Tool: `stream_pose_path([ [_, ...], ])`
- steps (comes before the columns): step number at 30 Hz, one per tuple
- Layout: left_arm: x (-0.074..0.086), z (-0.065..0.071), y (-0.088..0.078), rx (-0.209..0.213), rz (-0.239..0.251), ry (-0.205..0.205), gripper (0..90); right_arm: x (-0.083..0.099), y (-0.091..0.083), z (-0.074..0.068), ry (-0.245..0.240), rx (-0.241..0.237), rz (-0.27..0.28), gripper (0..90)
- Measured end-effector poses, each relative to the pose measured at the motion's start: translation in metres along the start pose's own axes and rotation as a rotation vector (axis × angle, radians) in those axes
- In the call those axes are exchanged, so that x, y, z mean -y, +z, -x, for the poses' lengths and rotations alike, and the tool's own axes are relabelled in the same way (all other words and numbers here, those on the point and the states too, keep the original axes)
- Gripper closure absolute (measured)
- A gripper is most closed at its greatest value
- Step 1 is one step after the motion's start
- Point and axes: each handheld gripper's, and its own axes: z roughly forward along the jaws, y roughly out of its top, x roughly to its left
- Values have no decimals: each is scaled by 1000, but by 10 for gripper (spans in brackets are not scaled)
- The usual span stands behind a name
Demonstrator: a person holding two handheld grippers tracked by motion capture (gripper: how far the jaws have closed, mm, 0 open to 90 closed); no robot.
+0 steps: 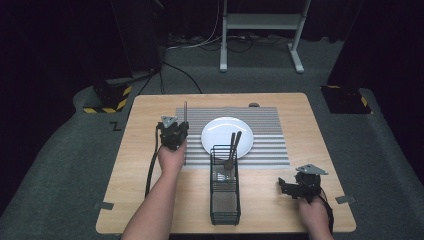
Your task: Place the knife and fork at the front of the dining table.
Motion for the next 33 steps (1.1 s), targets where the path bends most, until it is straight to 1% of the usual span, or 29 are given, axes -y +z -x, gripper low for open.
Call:
stream_pose_path([
  [4,0,1,7,-8,-17,-1,824,0,0,0,0,-1,0,96],
  [7,1,1,11,-14,-21,-6,825,0,0,0,-1,-2,0,96],
  [17,4,-2,30,-55,-58,-52,824,0,0,1,0,-5,-1,97],
  [19,5,-2,33,-59,-69,-46,824,0,0,1,0,-5,0,97],
  [23,7,-3,40,-74,-83,-54,824,0,-1,1,1,-10,2,97],
  [26,9,-5,44,-88,-94,-76,824,0,-1,1,0,-9,0,97],
  [33,12,-10,51,-108,-118,-106,825,0,-1,1,-1,-9,0,97],
])
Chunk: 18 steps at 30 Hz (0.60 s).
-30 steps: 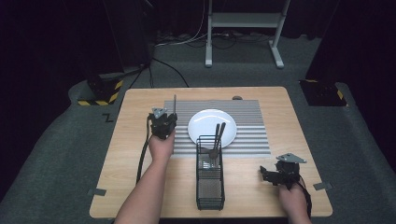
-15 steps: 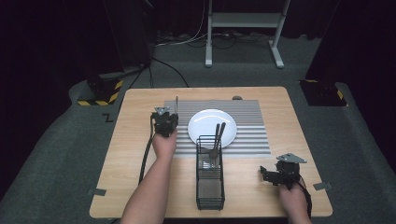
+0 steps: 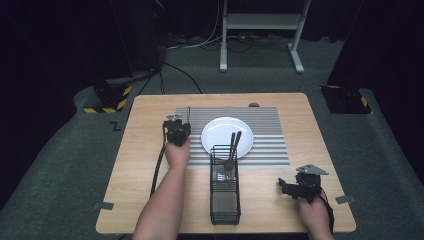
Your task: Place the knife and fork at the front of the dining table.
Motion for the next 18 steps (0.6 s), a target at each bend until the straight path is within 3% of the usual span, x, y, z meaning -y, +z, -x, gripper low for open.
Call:
stream_pose_path([
  [10,2,-4,12,-37,-67,-15,825,0,0,0,-6,1,3,97],
  [18,2,-8,15,-34,-96,-33,825,0,0,0,-7,0,1,97],
])
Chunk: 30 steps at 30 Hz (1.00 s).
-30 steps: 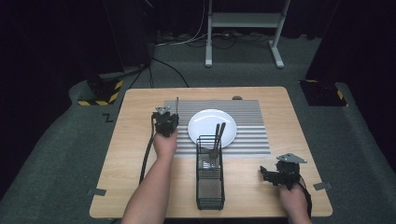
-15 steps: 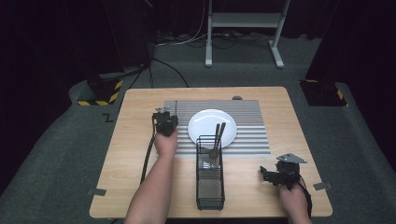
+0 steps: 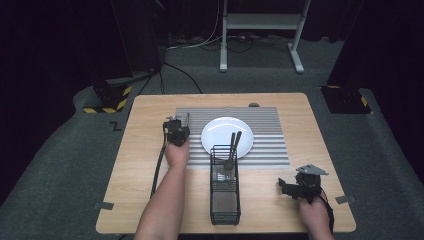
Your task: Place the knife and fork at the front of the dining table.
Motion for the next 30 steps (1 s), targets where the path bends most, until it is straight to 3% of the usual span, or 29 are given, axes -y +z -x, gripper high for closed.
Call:
stream_pose_path([
  [8,-5,-2,0,23,-20,-46,790,0,0,0,2,0,0,97],
  [15,-8,5,-5,31,-3,-21,698,0,0,0,2,-1,0,97],
  [20,-6,7,-14,32,8,15,688,0,0,0,1,-1,0,97],
  [30,12,-3,-40,23,33,72,600,0,0,0,1,0,-1,97],
])
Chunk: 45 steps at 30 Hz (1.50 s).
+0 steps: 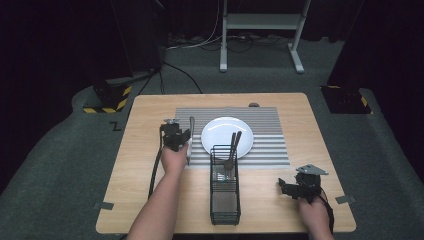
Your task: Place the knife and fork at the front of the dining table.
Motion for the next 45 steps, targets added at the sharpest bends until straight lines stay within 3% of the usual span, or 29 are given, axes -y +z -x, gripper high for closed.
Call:
stream_pose_path([
  [12,37,-21,-40,-39,5,141,399,0,0,0,-3,1,1,96],
  [17,56,-32,-55,-25,9,142,337,0,0,-1,-5,2,0,95],
  [25,85,-48,-80,-33,8,176,274,-1,1,-1,-4,-1,-3,95],
  [34,110,-63,-106,-84,-67,234,208,-1,1,-1,-5,-2,-3,96],
  [38,118,-67,-116,-75,-83,275,162,-1,0,-1,-5,-2,-3,96],
  [43,131,-70,-128,-33,-79,238,150,0,0,-1,-4,-3,-3,96],
  [45,134,-67,-131,-33,-81,242,152,0,0,-1,-6,-2,-3,96],
])
